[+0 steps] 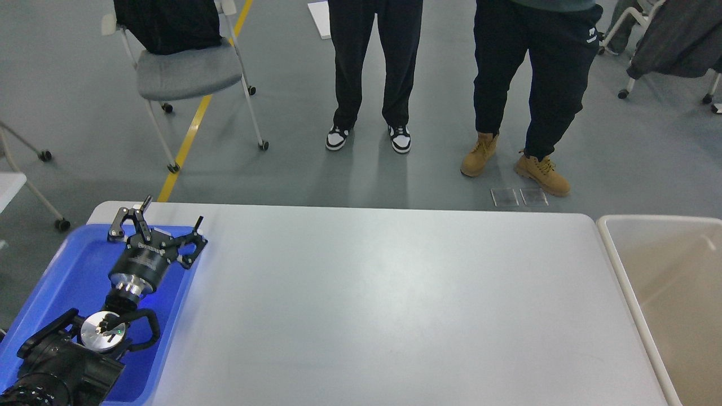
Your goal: Tidy desktop
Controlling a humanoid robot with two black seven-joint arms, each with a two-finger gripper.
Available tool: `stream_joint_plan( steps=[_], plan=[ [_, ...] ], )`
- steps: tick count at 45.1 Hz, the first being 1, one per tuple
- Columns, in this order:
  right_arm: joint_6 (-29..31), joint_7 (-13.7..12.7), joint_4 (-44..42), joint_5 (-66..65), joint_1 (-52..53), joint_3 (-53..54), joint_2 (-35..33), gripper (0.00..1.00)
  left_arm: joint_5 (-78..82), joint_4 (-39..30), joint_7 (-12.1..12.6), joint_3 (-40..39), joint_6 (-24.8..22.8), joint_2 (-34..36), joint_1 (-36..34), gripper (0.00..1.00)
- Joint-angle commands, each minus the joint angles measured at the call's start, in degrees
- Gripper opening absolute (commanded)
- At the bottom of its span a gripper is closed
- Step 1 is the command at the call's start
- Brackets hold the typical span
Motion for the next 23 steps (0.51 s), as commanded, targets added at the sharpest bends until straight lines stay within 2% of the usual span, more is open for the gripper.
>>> stream_joint_plan(
  steps=[1,6,10,11,14,23],
  plan=[
    [-21.17,0.06,-11.86,0.59,-21.74,10.17,-1.01,0.0,0.0,-0.01,0.0,0.09,0.0,0.0,0.01,1.0],
    [-30.15,0.06,-20.02,7.87,-33.95,16.4,3.38,0.0,-0.09,-0.01,0.0,0.0,0.0,0.0,0.01,1.0],
    [-33.58,0.06,-30.56,14.12,-43.36,21.32,8.74,0.0,-0.09,-0.01,0.0,0.0,0.0,0.0,0.01,1.0],
    [-33.94,0.06,-36.25,16.48,-46.77,23.6,11.62,0.0,-0.09,-0.01,0.0,0.0,0.0,0.0,0.01,1.0],
    [-33.94,0.06,-42.0,19.4,-50.49,27.91,16.03,0.0,-0.09,-0.01,0.0,0.0,0.0,0.0,0.01,1.0],
    [-36.66,-0.38,-45.18,21.52,-55.07,41.36,20.88,0.0,-0.09,-0.01,-0.09,0.0,0.0,0.0,0.01,1.0]
  ],
)
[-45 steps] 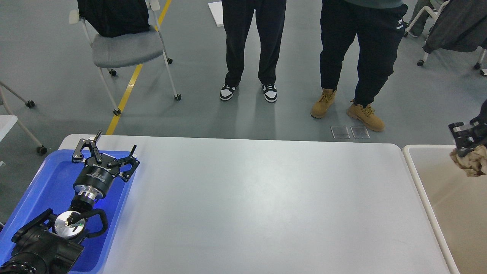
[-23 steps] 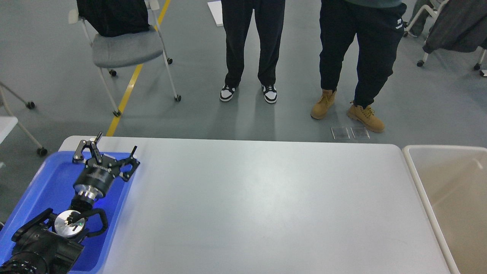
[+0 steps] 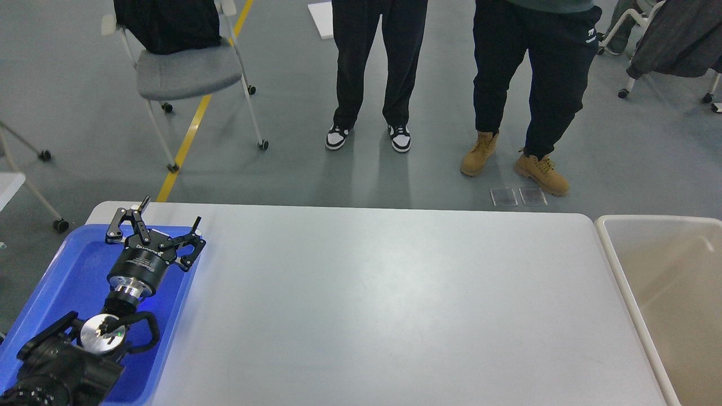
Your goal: Tidy desktop
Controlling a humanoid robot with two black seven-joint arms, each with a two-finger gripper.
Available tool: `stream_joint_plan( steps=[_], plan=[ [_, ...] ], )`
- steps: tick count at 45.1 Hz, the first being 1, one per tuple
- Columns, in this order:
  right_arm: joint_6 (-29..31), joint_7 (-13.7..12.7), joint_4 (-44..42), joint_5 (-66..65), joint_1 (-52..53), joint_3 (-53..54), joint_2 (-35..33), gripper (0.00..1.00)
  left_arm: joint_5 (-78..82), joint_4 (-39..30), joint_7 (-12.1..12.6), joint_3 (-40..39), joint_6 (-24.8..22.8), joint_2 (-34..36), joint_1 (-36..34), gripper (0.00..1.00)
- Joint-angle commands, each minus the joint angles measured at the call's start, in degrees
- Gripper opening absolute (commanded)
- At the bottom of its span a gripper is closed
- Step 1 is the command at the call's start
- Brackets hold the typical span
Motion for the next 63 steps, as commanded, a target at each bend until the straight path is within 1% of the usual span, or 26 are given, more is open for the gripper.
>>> stream_joint_plan(
  steps=[1,13,23,25,27,28,30,31,32,46,63],
  plan=[
    [-6.91,-0.31,-10.83,5.24,-12.11,16.87,8.18,0.0,-0.02,-0.01,0.0,-0.01,0.0,0.01,-0.01,1.0],
    [-8.15,-0.48,-10.75,5.33,-15.01,29.96,11.08,0.0,-0.02,-0.01,-0.08,-0.01,0.0,0.01,-0.01,1.0],
    [-8.15,-0.48,-10.75,8.23,-17.48,36.92,11.88,0.0,-0.02,-0.01,-0.08,0.08,0.0,0.01,-0.01,1.0],
    [-8.15,-0.4,-10.75,9.54,-17.65,37.71,11.88,0.04,-0.11,-0.01,-0.08,-0.01,0.0,0.01,-0.01,1.0],
    [-8.15,-0.4,-10.83,10.95,-18.09,38.15,11.88,0.15,-0.02,-0.01,-0.08,-0.01,0.0,0.01,-0.01,1.0],
    [-8.06,-0.4,-10.83,12.35,-18.44,38.33,11.79,0.35,-0.11,-0.01,0.0,-0.01,0.0,0.01,-0.01,1.0],
    [-7.8,-0.4,-10.83,13.59,-18.88,38.5,11.61,0.58,-0.11,-0.01,-0.08,-0.01,0.0,0.01,-0.01,1.0],
    [-7.45,-0.4,-10.83,14.12,-19.06,38.5,11.53,0.84,-0.11,-0.01,-0.08,-0.01,0.0,0.01,-0.01,1.0],
    [-7.36,-0.4,-10.83,14.47,-19.23,38.5,11.44,1.0,-0.11,-0.01,-0.08,-0.01,0.0,0.01,-0.01,1.0],
    [-7.27,-0.22,-10.75,16.06,-19.94,38.68,10.74,1.0,-0.11,-0.01,-0.08,-0.01,0.0,0.01,-0.01,1.0],
    [-7.01,-0.04,-9.95,16.06,-17.22,37.54,9.5,1.0,-0.02,-0.01,-0.08,-0.01,0.0,0.01,-0.01,1.0]
  ],
)
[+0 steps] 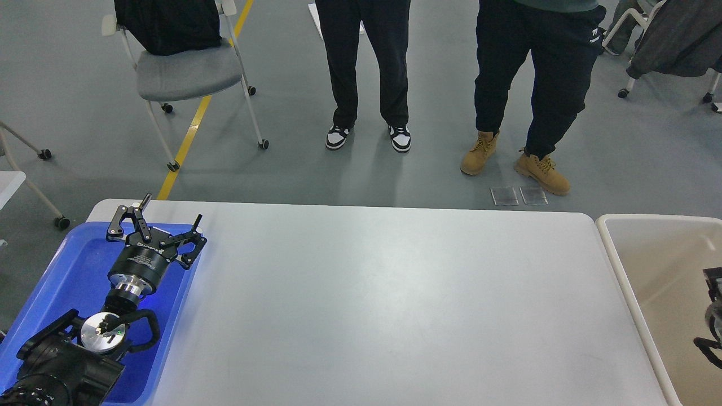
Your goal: Tidy desktop
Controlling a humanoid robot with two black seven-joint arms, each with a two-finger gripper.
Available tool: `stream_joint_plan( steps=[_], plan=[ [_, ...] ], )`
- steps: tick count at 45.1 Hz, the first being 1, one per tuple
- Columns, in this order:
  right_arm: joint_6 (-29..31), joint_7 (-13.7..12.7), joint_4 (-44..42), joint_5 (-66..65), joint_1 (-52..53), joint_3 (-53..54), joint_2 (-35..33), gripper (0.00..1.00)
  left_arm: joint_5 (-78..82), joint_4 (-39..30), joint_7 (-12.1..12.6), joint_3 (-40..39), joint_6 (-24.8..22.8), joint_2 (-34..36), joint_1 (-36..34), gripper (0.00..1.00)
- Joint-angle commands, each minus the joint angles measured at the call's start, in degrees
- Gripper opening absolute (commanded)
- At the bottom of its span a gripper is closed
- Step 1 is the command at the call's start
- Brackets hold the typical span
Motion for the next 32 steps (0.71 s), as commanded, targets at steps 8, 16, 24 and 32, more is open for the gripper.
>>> stream_joint_plan(
  steps=[8,16,24,32],
  plan=[
    [5.94,0.25,-0.02,0.07,4.62,-0.78,-2.36,1.0,-0.03,0.0,-0.01,0.07,0.0,0.0,0.0,1.0],
    [13.6,0.34,1.11,-0.81,8.13,-1.21,-6.76,1.0,0.06,0.0,-0.01,-0.01,0.0,0.0,-0.08,1.0],
    [14.13,0.43,11.73,-2.48,14.8,-10.69,-13.34,1.0,-0.03,0.0,-0.01,-0.01,0.0,0.0,0.0,1.0],
    [13.51,0.34,27.21,-3.97,23.95,-14.05,-19.68,1.0,-0.03,0.0,-0.01,-0.01,0.0,0.0,0.0,1.0]
  ],
)
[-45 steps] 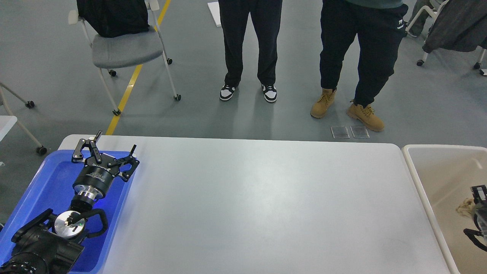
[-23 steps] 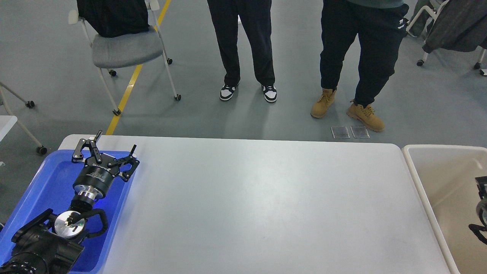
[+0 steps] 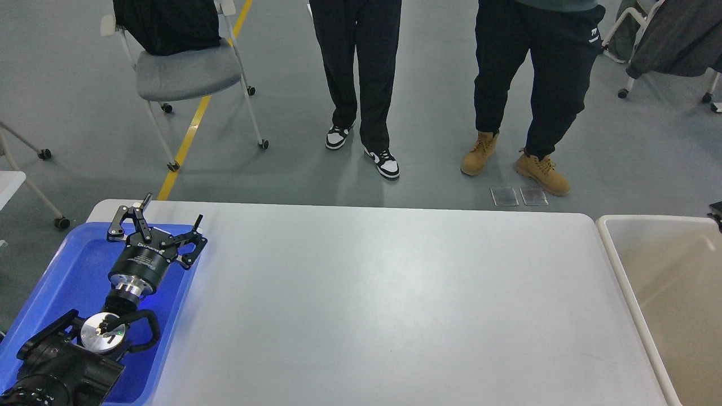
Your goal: Tidy desktop
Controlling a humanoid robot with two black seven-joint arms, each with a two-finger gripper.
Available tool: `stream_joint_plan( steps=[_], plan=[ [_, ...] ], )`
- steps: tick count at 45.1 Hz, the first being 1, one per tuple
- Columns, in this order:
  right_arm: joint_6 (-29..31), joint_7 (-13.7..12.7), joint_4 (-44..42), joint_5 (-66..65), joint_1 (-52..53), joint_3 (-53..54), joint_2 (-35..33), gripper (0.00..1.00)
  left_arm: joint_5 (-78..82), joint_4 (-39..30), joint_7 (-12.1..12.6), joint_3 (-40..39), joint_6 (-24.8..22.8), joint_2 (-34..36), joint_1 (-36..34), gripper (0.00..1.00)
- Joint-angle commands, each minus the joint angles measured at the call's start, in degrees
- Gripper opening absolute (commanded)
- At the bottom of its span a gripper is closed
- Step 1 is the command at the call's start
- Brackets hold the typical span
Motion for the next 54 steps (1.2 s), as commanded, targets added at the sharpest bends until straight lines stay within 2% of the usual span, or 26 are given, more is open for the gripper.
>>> stream_joint_plan(
  steps=[1,9,17,30,36,43,54],
  plan=[
    [0.96,-0.03,17.36,-2.37,11.07,-5.25,-7.98,1.0,-0.01,-0.01,0.08,-0.01,0.0,0.0,0.0,1.0],
    [0.35,-0.03,23.62,-2.73,17.22,-4.2,-7.29,1.0,-0.01,-0.01,-0.01,-0.01,0.0,0.0,0.0,1.0],
    [0.26,-0.12,23.71,-1.94,17.32,3.79,-0.52,1.0,0.08,-0.01,-0.01,-0.01,0.0,0.0,0.0,1.0],
    [0.26,-0.03,22.57,-1.67,8.53,24.09,11.08,1.0,0.08,-0.01,-0.01,-0.01,0.0,0.0,0.0,1.0],
    [0.43,-0.03,22.22,4.02,4.23,31.65,15.47,1.0,0.08,-0.01,-0.01,-0.01,0.0,0.0,-0.09,1.0],
    [0.61,0.06,22.13,12.99,0.62,35.09,18.55,1.0,0.08,-0.01,0.08,-0.01,0.0,0.0,0.0,1.0],
    [1.23,-0.03,22.13,18.01,-4.48,40.53,20.93,1.0,0.08,-0.01,-0.01,-0.01,0.0,0.0,0.0,1.0]
  ],
)
